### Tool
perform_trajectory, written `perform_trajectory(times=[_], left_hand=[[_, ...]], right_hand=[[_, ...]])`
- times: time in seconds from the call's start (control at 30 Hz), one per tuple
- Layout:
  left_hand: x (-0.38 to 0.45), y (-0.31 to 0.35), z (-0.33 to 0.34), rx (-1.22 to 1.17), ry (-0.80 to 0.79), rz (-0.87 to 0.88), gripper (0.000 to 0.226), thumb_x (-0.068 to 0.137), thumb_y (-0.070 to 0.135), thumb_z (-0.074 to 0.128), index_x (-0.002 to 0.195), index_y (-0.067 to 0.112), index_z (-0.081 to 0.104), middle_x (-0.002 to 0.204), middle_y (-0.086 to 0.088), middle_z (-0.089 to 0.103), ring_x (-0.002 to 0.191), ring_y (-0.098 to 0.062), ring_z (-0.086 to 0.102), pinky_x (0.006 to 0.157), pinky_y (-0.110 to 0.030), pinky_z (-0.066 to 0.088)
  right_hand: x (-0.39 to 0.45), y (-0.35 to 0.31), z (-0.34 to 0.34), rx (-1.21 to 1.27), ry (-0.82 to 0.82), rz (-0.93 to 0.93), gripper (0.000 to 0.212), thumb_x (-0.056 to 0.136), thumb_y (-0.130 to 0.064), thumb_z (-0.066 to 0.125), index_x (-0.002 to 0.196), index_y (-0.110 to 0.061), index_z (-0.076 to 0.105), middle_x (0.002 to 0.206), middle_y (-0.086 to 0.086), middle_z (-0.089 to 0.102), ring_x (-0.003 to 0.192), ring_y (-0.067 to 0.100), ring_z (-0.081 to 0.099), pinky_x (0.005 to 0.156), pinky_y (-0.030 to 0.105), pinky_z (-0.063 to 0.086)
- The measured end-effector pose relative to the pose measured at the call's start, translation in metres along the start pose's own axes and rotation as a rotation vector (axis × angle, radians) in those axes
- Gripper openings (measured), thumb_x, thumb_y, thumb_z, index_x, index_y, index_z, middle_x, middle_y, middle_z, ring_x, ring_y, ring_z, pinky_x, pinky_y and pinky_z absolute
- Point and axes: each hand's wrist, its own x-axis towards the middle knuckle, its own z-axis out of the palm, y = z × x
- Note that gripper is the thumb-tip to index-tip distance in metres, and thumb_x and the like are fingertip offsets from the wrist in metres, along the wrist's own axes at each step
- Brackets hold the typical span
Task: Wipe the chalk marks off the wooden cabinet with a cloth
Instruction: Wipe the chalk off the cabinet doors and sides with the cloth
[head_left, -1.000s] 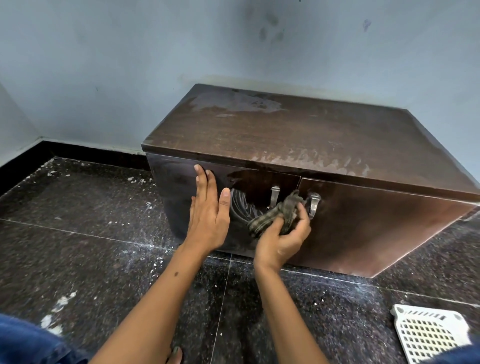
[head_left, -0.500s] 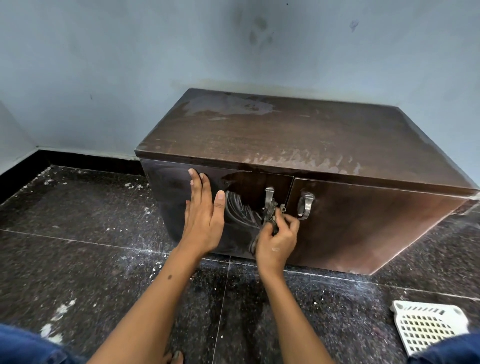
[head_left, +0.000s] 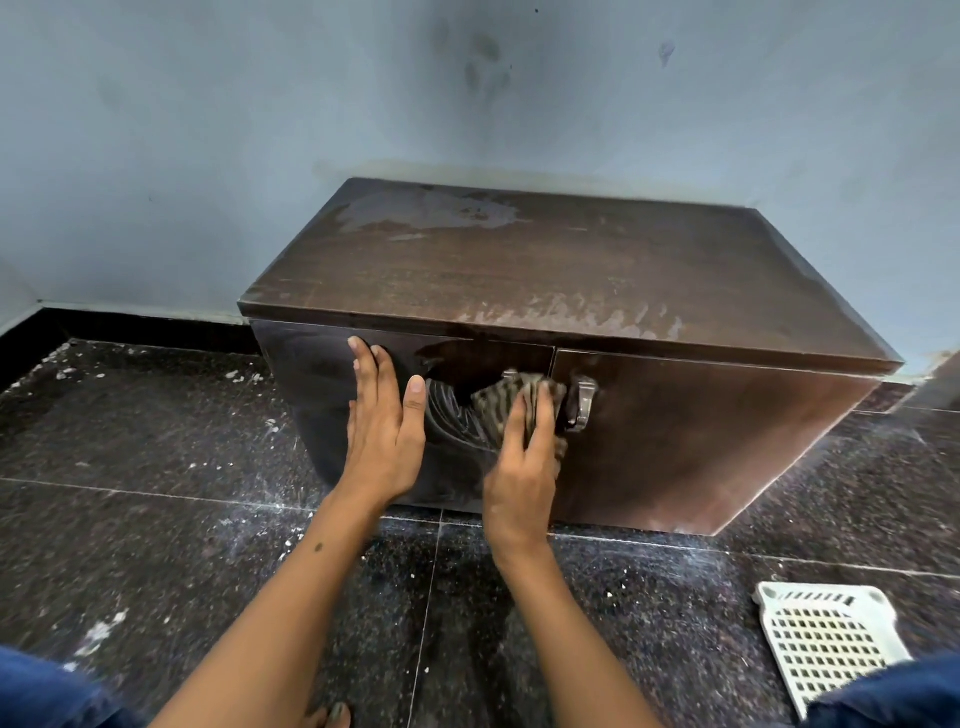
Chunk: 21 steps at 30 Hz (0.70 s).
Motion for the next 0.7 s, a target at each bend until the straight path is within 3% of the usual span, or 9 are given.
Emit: perform_trajectory(times=[0.1, 0.17, 0.27, 0.37, 0.47, 0.57, 0.7], left_hand=[[0.001, -0.003, 0.000, 0.014, -0.006, 0.014, 0.080, 0.086, 0.061, 0.007, 0.150, 0.014, -0.005, 0.148, 0.013, -0.034, 0.145, -0.012, -0.010, 0.117, -0.050, 0.002], [0.002, -0.004, 0.000, 0.021, -0.007, 0.022, 0.082, 0.085, 0.064, 0.005, 0.150, 0.014, -0.006, 0.146, 0.015, -0.035, 0.144, -0.011, -0.010, 0.116, -0.049, 0.001], [0.002, -0.004, 0.000, 0.017, 0.005, 0.025, 0.086, 0.083, 0.067, 0.004, 0.150, 0.014, -0.006, 0.146, 0.014, -0.036, 0.145, -0.012, -0.010, 0.116, -0.048, 0.001], [0.001, -0.003, 0.004, 0.016, 0.009, 0.026, 0.080, 0.087, 0.060, 0.008, 0.149, 0.013, -0.008, 0.145, 0.014, -0.037, 0.145, -0.013, -0.011, 0.116, -0.049, 0.001], [0.002, -0.004, 0.006, 0.022, 0.014, 0.028, 0.079, 0.087, 0.060, 0.008, 0.148, 0.013, -0.011, 0.143, 0.013, -0.039, 0.144, -0.013, -0.013, 0.116, -0.049, 0.000], [0.002, -0.005, 0.006, 0.020, 0.013, 0.030, 0.087, 0.082, 0.068, 0.004, 0.149, 0.013, -0.010, 0.143, 0.015, -0.039, 0.144, -0.012, -0.014, 0.116, -0.049, 0.000], [0.002, -0.006, 0.003, 0.016, -0.004, 0.025, 0.091, 0.078, 0.071, 0.002, 0.149, 0.015, -0.008, 0.143, 0.017, -0.038, 0.144, -0.011, -0.012, 0.115, -0.048, -0.001]], right_hand=[[-0.028, 0.012, 0.009, 0.014, -0.072, 0.091, 0.079, 0.067, 0.021, 0.066, 0.138, 0.007, 0.035, 0.149, 0.020, 0.020, 0.130, 0.034, 0.042, 0.104, 0.040, 0.042], [-0.032, 0.014, 0.010, 0.079, -0.071, 0.158, 0.085, 0.066, 0.025, 0.062, 0.141, 0.006, 0.029, 0.150, 0.017, 0.017, 0.130, 0.033, 0.041, 0.100, 0.043, 0.047], [-0.019, 0.005, 0.005, 0.205, 0.027, 0.253, 0.080, 0.071, 0.027, 0.053, 0.143, 0.004, 0.029, 0.148, 0.015, 0.018, 0.131, 0.027, 0.040, 0.098, 0.038, 0.048], [0.003, -0.007, -0.004, 0.222, 0.153, 0.182, 0.069, 0.074, 0.028, 0.044, 0.139, 0.009, 0.034, 0.144, 0.017, 0.022, 0.135, 0.025, 0.032, 0.111, 0.030, 0.033], [0.018, -0.002, -0.003, 0.164, 0.201, 0.122, 0.061, 0.076, 0.026, 0.043, 0.135, 0.011, 0.039, 0.141, 0.019, 0.026, 0.134, 0.029, 0.033, 0.109, 0.038, 0.037], [0.004, 0.016, 0.003, 0.046, 0.132, 0.065, 0.057, 0.078, 0.024, 0.049, 0.133, 0.012, 0.041, 0.140, 0.022, 0.026, 0.133, 0.031, 0.034, 0.107, 0.040, 0.039], [-0.016, 0.016, 0.008, 0.122, 0.055, 0.179, 0.063, 0.079, 0.016, 0.049, 0.140, 0.008, 0.034, 0.146, 0.018, 0.018, 0.133, 0.026, 0.034, 0.098, 0.043, 0.048]])
